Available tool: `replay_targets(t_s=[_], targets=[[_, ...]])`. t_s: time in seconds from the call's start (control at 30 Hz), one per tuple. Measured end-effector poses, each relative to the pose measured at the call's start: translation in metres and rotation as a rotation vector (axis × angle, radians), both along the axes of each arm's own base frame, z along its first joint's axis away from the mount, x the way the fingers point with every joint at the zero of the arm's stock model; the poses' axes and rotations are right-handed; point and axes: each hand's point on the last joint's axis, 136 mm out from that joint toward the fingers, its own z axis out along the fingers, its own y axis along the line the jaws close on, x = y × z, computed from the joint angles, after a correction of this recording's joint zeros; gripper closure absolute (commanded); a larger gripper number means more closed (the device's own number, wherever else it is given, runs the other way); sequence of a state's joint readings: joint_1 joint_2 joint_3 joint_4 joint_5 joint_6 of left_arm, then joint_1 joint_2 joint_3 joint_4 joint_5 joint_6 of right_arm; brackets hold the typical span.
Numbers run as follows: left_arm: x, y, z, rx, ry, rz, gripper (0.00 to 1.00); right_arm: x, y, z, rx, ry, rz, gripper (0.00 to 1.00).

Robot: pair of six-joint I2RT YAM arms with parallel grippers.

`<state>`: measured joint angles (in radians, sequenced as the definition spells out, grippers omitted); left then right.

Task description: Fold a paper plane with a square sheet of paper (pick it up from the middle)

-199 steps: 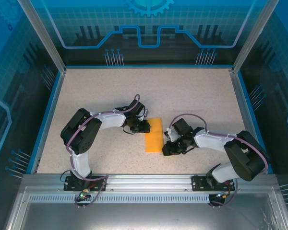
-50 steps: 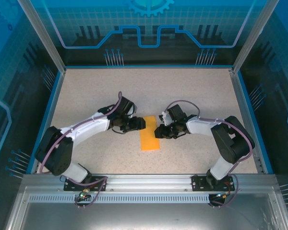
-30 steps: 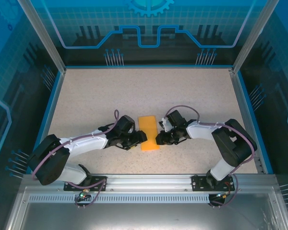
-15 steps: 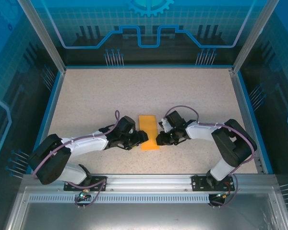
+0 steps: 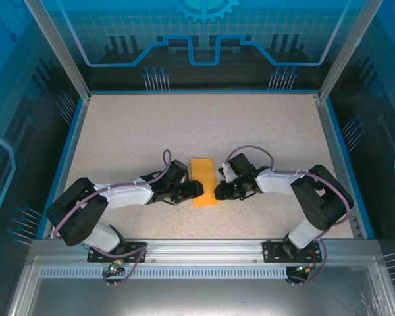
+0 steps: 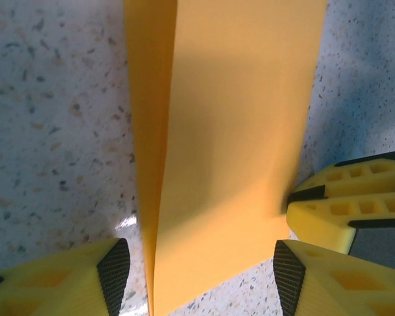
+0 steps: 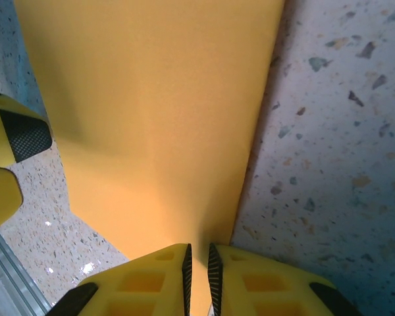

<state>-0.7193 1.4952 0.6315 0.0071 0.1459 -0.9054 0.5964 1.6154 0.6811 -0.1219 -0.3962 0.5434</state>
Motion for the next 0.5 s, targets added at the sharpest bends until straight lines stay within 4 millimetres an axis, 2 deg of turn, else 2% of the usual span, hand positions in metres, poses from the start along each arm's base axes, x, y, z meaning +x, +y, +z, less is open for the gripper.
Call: replay_targets(t_s=[0.27,0.5], targets=[[0.01,-0.009,0.0,-0.01,-0.033,-0.019,0.49,0.0,0.0,0.0,0.003,-0.002,-0.001,0.81],[0.016,-0.014,0.009,-0.022,-0.049,-0.022,0.59,0.0,0.0,0.0,0.007,-0.002,-0.002,0.81]])
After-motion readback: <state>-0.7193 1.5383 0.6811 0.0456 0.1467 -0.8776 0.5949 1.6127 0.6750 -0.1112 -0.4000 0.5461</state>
